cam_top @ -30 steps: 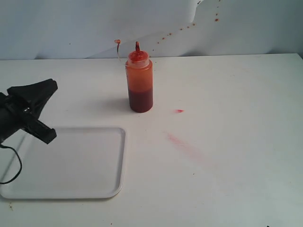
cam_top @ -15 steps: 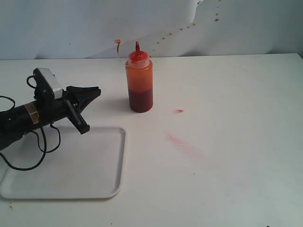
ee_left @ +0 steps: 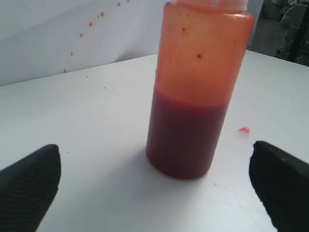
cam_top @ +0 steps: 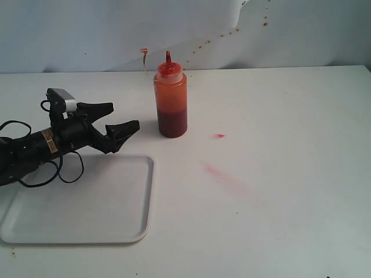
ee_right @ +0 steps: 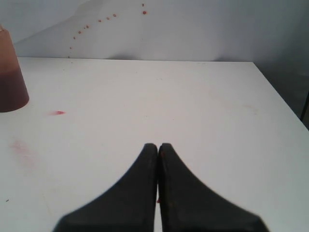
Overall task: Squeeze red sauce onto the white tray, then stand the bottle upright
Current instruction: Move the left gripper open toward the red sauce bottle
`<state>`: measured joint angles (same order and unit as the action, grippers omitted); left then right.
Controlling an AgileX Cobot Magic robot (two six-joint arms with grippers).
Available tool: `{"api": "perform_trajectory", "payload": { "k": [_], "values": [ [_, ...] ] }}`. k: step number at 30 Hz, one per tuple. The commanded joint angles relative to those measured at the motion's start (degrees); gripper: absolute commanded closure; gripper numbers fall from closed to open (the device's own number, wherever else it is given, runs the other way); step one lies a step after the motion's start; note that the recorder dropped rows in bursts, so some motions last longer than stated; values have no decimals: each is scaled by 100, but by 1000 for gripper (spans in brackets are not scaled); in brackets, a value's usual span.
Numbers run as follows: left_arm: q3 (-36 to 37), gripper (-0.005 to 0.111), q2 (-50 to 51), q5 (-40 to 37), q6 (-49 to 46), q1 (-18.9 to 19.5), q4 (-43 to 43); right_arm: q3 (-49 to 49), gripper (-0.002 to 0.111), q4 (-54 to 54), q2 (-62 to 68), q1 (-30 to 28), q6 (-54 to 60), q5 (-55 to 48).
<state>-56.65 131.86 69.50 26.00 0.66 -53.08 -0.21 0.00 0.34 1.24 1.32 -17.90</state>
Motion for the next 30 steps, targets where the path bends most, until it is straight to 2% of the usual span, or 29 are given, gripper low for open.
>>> {"api": "perform_trajectory", "payload": {
  "k": [1, 7, 14, 17, 19, 22, 26, 30],
  "values": [
    [-33, 2, -23, 46, 96, -22, 57, 21, 108, -49, -34, -3, -11, 11],
    [-33, 2, -23, 46, 96, -358, 39, 21, 108, -49, -34, -3, -11, 11],
    [-33, 2, -23, 46, -133, -1211, 1148, 21, 108, -49, -34, -3, -11, 11],
    [-195, 2, -23, -506, -268, -1451, 1363, 21, 108, -49, -34, -3, -11, 11],
    [-412, 2, -23, -1213, -207, -1600, 1363, 21, 108, -49, -34, -3, -11, 11],
    [-679, 2, -23, -1933, -207, -1737, 1363, 21, 108, -49, -34, -3, -11, 11],
    [-840, 2, -11, -2051, 200, -1761, 1463, 21, 108, -49, -34, -3, -11, 11],
    [-864, 2, 36, -2090, 231, -1750, 1958, 21, 108, -49, -34, -3, -11, 11]
  ]
}}
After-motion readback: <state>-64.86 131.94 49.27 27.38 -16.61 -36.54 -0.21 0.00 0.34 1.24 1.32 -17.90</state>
